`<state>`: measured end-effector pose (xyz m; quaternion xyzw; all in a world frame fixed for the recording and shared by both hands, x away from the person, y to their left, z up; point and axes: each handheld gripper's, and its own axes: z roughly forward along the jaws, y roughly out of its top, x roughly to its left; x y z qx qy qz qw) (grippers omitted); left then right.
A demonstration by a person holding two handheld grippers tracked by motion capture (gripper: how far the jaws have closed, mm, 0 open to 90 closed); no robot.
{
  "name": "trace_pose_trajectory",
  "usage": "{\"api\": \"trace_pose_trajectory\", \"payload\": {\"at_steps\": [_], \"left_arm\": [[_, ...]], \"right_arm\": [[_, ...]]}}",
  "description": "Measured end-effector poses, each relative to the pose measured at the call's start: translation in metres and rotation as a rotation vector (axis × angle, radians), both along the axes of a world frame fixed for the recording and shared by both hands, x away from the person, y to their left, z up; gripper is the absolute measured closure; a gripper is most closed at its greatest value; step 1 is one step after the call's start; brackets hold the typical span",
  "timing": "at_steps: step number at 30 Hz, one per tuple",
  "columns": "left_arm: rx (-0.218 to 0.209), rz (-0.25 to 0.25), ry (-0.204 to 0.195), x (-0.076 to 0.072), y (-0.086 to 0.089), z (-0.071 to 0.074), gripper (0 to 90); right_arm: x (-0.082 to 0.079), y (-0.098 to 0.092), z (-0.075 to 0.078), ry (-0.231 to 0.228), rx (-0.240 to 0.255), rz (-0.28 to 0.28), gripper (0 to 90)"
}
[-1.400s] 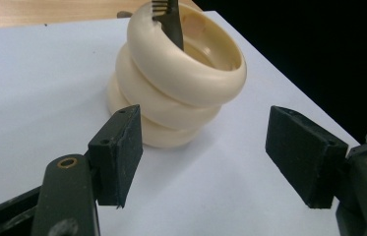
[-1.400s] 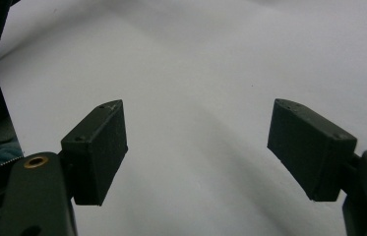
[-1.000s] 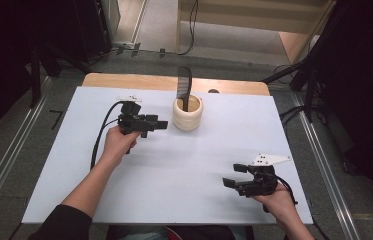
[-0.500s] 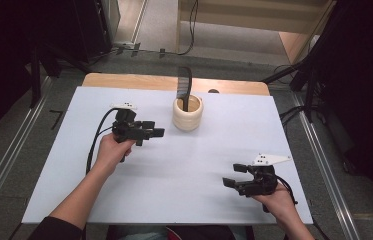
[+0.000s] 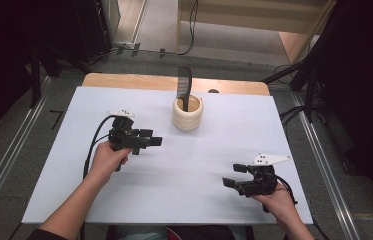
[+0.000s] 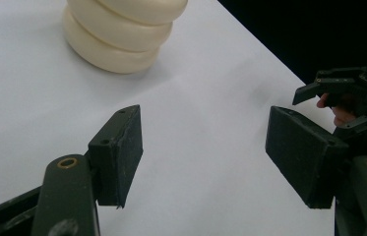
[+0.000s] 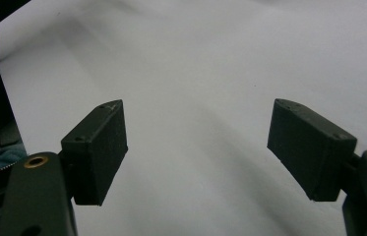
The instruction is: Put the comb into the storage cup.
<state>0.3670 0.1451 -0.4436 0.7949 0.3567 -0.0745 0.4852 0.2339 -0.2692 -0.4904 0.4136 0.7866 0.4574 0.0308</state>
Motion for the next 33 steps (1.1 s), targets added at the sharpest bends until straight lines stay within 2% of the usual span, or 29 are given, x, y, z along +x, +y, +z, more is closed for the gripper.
{"api": "trace_pose_trajectory", "payload": {"at_steps": [8,17,21,33], "left_arm": [[0.024,-0.004,-0.024,-0.013,0.008,-0.002,31.3],[0.045,-0.02,-0.021,-0.026,0.016,-0.006,31.2],[0.067,-0.033,-0.028,-0.033,0.017,-0.008,31.2],[0.085,-0.051,-0.034,-0.049,0.022,-0.014,29.8]], "right_arm": [[0.0,0.0,0.0,0.001,0.0,0.001,21.0],[0.001,0.0,0.0,0.005,0.0,0.004,21.0],[0.001,0.0,-0.001,0.005,0.002,0.005,21.0],[0.001,0.0,-0.001,0.012,0.001,0.002,21.1]]}}
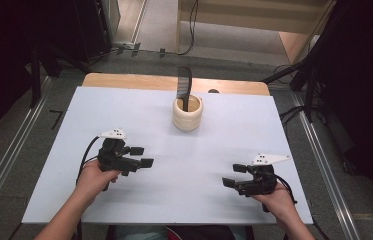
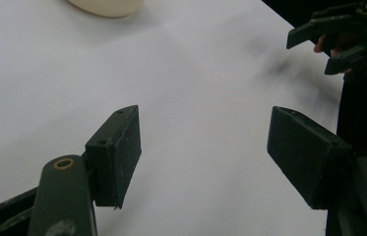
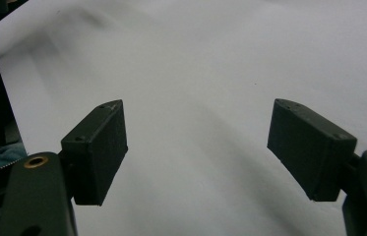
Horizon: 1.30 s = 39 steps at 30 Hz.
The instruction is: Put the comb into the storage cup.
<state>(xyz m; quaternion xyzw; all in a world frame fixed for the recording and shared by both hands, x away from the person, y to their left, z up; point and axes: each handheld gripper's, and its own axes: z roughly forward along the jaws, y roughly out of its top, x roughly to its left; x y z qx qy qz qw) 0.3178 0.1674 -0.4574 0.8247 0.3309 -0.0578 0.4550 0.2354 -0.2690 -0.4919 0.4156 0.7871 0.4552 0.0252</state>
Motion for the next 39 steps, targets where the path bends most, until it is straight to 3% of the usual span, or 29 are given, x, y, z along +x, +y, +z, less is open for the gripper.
{"api": "trace_pose_trajectory", "payload": {"at_steps": [15,27,39], "left_arm": [[0.012,0.019,-0.006,-0.015,0.015,-0.003,29.8],[0.07,0.023,-0.016,-0.026,0.029,-0.003,29.8],[0.095,0.045,-0.023,-0.036,0.045,-0.004,29.8]], "right_arm": [[0.0,0.0,-0.001,0.004,-0.003,0.004,21.1],[0.001,0.0,-0.001,0.009,-0.003,0.005,21.0],[0.001,0.0,-0.002,0.007,-0.008,-0.002,21.0]]}}
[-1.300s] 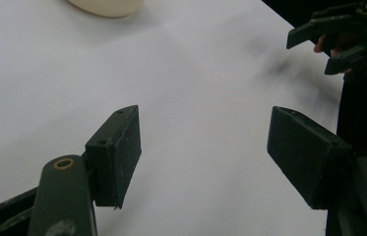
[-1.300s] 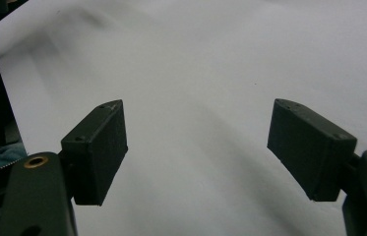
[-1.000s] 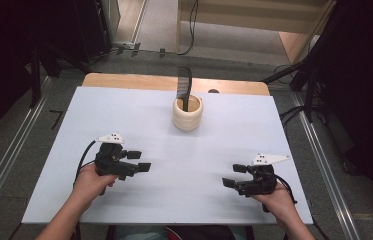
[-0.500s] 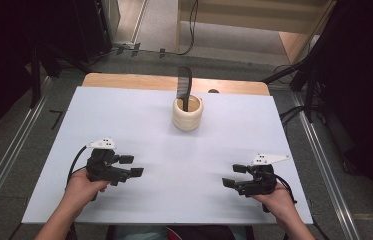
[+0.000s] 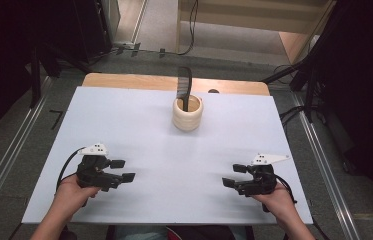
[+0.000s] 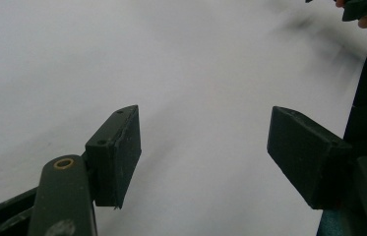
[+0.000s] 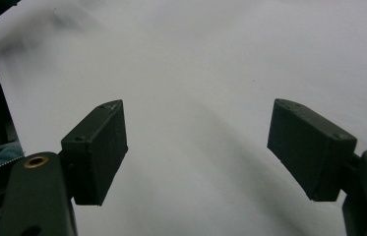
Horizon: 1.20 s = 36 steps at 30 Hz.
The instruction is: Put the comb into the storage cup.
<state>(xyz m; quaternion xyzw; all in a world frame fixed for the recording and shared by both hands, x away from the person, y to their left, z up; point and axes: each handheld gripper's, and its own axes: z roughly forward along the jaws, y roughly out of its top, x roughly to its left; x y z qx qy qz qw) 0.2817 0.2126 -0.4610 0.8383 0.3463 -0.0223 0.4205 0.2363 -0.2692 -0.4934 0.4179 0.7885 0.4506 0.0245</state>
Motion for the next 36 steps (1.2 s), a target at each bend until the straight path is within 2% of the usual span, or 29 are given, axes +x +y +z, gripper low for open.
{"api": "trace_pose_trajectory", "payload": {"at_steps": [10,36], "left_arm": [[0.014,0.024,0.004,-0.0003,0.0064,-0.0021,29.8],[0.019,0.021,0.008,-0.0001,0.0056,-0.003,29.8]], "right_arm": [[0.0002,0.0006,-0.0002,0.001,0.001,0.002,21.1],[0.0002,0.0013,-0.0006,0.002,0.0,0.008,21.1]]}}
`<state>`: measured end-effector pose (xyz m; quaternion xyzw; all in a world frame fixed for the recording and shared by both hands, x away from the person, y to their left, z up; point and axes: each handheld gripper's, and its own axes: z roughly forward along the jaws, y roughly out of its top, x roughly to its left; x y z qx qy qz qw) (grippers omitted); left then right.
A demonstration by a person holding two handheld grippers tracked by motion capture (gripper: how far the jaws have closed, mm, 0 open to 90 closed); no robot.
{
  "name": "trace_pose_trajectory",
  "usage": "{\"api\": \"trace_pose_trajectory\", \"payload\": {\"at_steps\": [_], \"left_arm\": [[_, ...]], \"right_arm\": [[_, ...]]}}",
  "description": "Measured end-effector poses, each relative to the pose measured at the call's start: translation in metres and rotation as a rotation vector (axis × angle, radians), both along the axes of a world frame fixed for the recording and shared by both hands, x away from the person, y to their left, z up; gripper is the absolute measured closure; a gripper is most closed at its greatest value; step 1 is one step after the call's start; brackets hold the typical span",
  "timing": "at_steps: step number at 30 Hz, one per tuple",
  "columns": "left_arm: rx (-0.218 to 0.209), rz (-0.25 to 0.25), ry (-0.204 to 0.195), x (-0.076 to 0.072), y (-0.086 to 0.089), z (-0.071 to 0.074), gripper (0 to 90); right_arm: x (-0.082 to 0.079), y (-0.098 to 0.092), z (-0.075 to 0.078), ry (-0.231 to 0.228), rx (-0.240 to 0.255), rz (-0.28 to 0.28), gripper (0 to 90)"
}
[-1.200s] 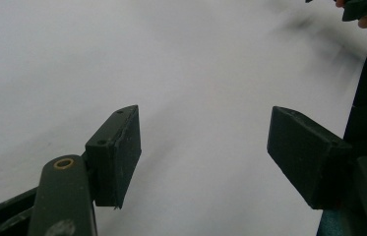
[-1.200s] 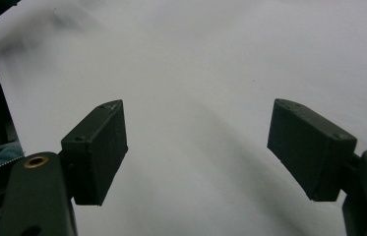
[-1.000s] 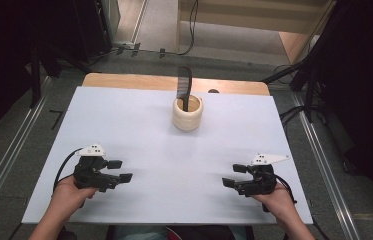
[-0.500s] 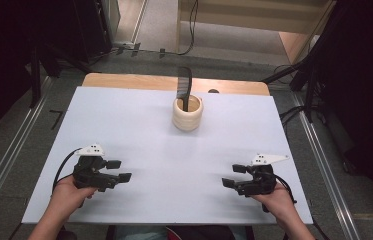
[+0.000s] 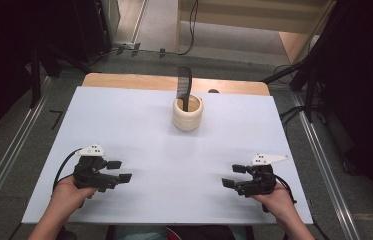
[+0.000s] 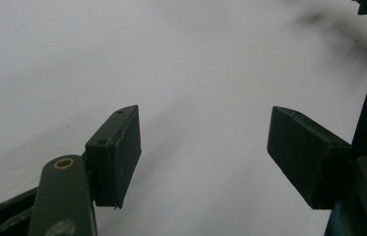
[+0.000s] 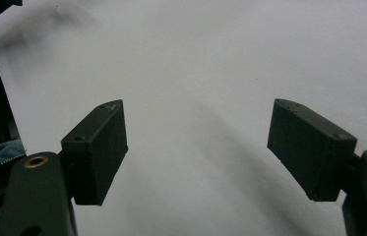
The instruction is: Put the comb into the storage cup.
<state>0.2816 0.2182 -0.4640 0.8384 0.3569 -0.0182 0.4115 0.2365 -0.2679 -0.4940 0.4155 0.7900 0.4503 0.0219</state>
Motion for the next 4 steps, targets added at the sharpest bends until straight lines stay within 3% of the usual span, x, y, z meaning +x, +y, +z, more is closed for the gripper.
{"api": "trace_pose_trajectory", "payload": {"at_steps": [4], "left_arm": [[0.004,0.001,-0.001,0.0004,0.0002,-0.0002,29.8]], "right_arm": [[0.0002,0.0,-0.0001,0.0,-0.003,-0.002,19.8]]}}
